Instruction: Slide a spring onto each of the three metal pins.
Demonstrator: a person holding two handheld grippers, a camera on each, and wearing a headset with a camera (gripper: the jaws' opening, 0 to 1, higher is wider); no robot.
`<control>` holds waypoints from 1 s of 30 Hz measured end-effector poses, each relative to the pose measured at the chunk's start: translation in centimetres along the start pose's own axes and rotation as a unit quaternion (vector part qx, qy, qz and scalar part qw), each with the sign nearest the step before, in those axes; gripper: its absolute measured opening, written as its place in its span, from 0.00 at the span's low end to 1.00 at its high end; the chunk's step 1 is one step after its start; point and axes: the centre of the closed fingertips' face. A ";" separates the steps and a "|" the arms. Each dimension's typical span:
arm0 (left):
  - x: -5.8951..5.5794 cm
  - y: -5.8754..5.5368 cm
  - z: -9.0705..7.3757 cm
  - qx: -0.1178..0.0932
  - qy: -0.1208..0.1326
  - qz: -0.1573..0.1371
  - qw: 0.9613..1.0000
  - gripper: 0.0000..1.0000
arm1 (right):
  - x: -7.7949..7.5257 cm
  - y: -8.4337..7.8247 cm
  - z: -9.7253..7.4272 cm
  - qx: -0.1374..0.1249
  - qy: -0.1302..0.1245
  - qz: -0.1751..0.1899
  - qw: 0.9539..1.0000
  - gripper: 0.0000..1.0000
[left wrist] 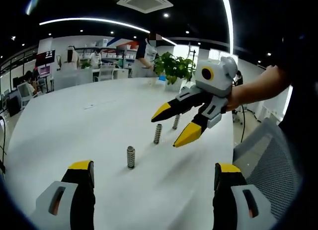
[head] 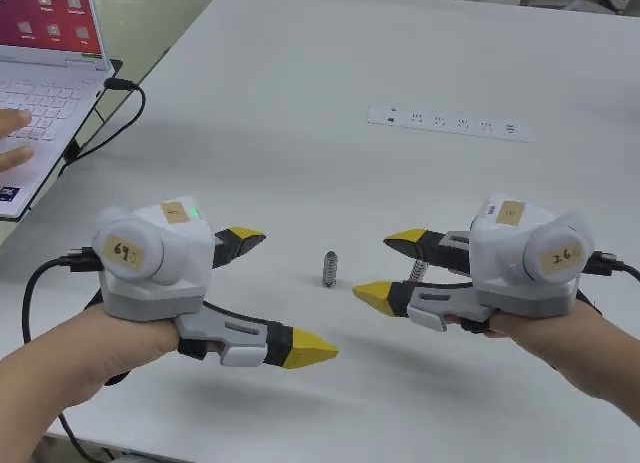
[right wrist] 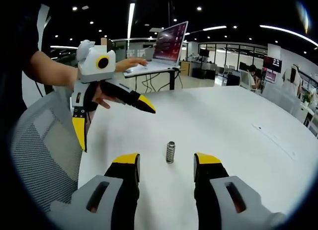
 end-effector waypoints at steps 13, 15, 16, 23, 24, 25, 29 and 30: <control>-0.5 0.2 0.3 -0.001 -0.007 0.003 1.000 0.98 | 0.7 -0.7 -3.8 -0.020 -0.009 0.022 1.000 0.61; -0.6 0.2 0.3 -0.002 -0.008 0.002 1.000 0.98 | 0.7 -1.0 -4.4 -0.021 -0.016 0.033 0.999 0.67; -0.7 0.1 0.3 -0.001 -0.008 0.002 1.000 0.98 | 0.6 -1.2 -4.7 -0.019 -0.019 0.035 0.999 0.68; -0.8 0.2 0.3 -0.005 -0.009 0.000 1.000 0.98 | 0.8 -1.8 -6.7 -0.022 -0.031 0.050 0.998 0.75; -0.9 0.2 0.3 -0.007 -0.011 0.000 1.000 0.98 | 0.9 -1.8 -7.1 -0.025 -0.033 0.053 0.998 0.77; -0.9 0.3 0.3 -0.009 -0.012 0.002 1.000 0.98 | 0.9 -1.9 -7.4 -0.027 -0.036 0.056 0.997 0.79; -1.1 0.5 0.1 -0.013 -0.014 0.001 1.000 0.98 | 0.7 -2.5 -8.9 -0.031 -0.055 0.069 0.996 0.86; -1.2 0.6 0.1 -0.015 -0.014 0.000 1.000 0.98 | 0.6 -2.7 -9.2 -0.030 -0.060 0.072 0.995 0.89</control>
Point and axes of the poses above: the centre of the closed fingertips' face, and the gripper's own axes: z roughly forward along the fingers, x roughly to its left, y roughly out of its top, and after that the axes turned 9 degrees about -x, right-handed
